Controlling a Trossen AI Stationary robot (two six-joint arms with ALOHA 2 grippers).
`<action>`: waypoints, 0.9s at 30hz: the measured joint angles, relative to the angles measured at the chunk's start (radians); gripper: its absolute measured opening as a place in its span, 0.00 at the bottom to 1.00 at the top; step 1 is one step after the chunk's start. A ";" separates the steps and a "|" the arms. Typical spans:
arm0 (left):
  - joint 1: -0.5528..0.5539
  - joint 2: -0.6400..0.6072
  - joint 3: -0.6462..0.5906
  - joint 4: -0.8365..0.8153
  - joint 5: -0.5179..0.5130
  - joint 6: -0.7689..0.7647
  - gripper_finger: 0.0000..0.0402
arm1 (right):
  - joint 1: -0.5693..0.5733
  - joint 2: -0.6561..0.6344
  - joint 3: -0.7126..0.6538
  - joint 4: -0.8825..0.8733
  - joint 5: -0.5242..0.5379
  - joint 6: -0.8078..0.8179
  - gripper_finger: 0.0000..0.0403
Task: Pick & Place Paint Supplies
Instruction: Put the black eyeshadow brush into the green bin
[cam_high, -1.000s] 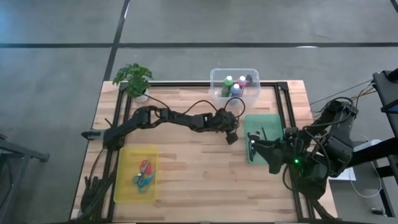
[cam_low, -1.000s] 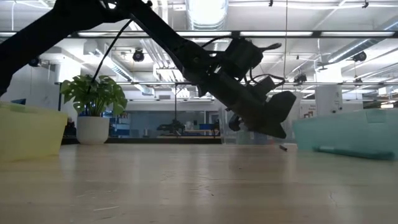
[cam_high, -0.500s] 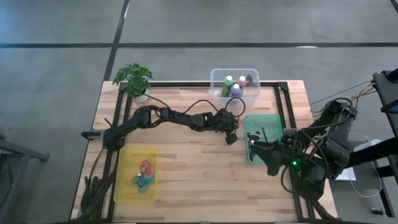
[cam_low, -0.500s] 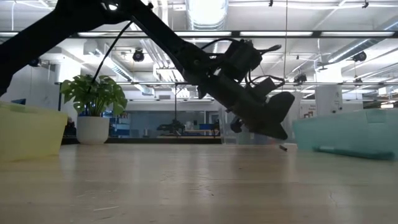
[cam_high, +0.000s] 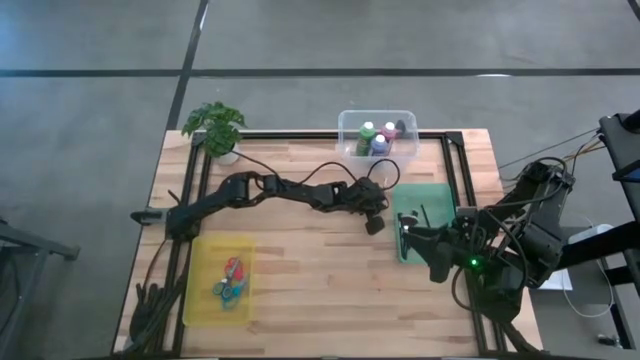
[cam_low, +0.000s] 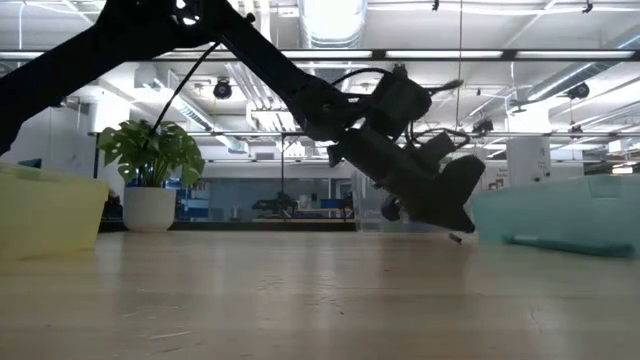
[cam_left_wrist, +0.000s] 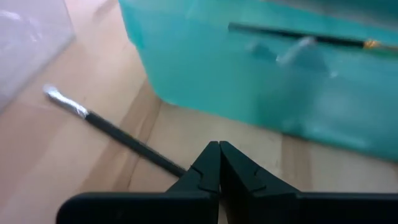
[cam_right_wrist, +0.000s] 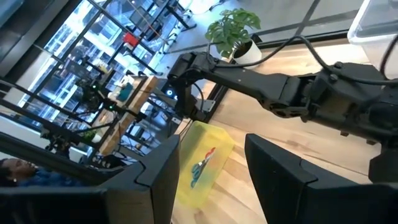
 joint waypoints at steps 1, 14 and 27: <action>0.000 0.009 0.016 -0.026 0.001 -0.001 0.02 | 0.000 0.000 0.000 0.000 0.000 0.000 0.44; -0.041 -0.060 -0.067 -0.205 -0.089 -0.225 0.02 | 0.004 0.000 0.004 0.013 0.000 -0.008 0.44; -0.241 -0.291 -0.427 -0.126 -0.191 -0.460 0.02 | 0.006 -0.001 -0.005 0.118 0.027 -0.148 0.44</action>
